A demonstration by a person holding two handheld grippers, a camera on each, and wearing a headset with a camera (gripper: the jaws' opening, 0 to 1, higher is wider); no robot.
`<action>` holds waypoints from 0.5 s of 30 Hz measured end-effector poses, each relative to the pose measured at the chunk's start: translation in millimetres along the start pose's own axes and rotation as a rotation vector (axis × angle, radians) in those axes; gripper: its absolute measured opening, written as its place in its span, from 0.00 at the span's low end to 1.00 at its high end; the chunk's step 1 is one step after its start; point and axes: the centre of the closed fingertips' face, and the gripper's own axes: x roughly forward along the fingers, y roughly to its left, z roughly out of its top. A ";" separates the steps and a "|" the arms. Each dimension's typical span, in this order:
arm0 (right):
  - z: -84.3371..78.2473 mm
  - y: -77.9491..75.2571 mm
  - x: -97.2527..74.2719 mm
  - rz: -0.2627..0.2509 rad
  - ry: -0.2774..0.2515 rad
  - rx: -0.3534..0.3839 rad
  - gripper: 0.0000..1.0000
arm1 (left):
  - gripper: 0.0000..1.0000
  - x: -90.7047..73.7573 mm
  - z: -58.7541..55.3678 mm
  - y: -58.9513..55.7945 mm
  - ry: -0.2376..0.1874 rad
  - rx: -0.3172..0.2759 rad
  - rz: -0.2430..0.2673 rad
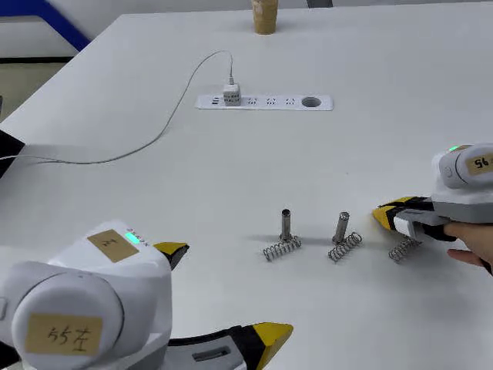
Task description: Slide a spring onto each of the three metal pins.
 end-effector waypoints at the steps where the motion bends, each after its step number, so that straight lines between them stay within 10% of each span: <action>1: -0.3 -0.7 -0.1 -0.009 -0.001 0.022 0.09 | 0.84 -0.2 -0.1 -0.4 -0.001 -0.002 -0.001; 15: 10.3 0.1 -21.5 -0.005 -0.075 0.140 0.09 | 0.84 -2.4 7.4 -2.7 -0.033 -0.019 -0.006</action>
